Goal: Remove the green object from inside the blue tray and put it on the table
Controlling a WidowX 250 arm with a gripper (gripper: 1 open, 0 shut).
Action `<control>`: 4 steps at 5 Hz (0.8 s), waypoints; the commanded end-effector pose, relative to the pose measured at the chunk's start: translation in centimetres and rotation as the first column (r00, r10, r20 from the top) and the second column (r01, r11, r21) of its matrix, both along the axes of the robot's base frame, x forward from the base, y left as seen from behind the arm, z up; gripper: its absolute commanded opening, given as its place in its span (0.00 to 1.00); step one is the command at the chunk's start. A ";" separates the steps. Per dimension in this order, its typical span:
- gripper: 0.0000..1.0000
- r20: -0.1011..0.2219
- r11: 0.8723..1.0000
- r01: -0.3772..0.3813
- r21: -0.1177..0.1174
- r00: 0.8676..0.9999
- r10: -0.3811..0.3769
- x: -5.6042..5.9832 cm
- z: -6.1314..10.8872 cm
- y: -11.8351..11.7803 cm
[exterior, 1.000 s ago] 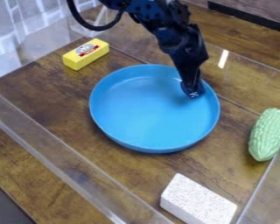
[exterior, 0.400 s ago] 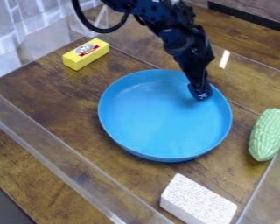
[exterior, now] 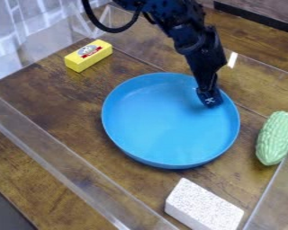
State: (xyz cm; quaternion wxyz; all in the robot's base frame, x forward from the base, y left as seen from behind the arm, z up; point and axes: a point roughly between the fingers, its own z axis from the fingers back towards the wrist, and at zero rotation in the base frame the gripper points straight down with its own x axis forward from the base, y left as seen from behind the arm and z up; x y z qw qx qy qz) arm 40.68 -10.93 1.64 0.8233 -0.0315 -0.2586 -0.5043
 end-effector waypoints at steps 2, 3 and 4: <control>1.00 -0.020 1.000 0.013 0.006 1.000 -0.013 0.2 -1.2 -1.2; 1.00 -0.026 0.999 0.042 0.001 0.999 -0.042 0.7 -1.1 -2.6; 1.00 -0.032 0.997 0.072 -0.002 0.997 -0.072 1.0 -1.1 -4.1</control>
